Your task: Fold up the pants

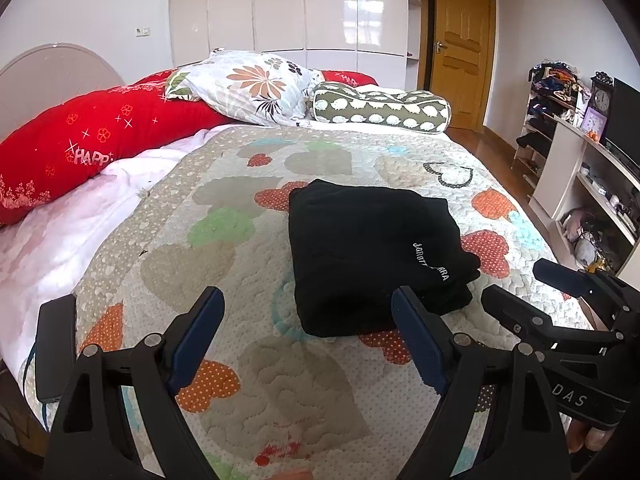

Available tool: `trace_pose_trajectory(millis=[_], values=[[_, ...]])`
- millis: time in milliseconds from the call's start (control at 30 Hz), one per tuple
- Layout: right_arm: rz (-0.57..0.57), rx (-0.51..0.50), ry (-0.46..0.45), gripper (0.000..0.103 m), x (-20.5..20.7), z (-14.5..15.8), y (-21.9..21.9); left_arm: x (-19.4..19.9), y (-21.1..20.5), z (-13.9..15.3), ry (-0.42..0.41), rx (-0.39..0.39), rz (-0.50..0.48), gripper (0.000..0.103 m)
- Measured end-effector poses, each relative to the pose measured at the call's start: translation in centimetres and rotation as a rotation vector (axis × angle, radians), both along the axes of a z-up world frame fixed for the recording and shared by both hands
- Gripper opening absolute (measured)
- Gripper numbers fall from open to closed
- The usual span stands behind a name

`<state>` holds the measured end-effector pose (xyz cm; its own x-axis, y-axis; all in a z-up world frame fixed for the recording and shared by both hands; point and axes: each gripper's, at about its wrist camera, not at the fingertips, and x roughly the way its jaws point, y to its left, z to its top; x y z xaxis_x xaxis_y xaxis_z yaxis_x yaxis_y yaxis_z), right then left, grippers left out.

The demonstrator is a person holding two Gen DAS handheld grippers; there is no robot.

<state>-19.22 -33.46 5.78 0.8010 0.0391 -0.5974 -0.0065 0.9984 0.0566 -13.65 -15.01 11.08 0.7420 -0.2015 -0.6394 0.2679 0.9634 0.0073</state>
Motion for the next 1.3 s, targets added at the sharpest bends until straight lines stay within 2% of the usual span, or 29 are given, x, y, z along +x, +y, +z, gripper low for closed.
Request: trace_pose_trajectory(millis=[1300], values=[[0.005,-0.001,0.036,0.077,0.75,-1.02,-0.19,0.34,0.04,-0.58,0.011,0.001,-0.006,0.086]])
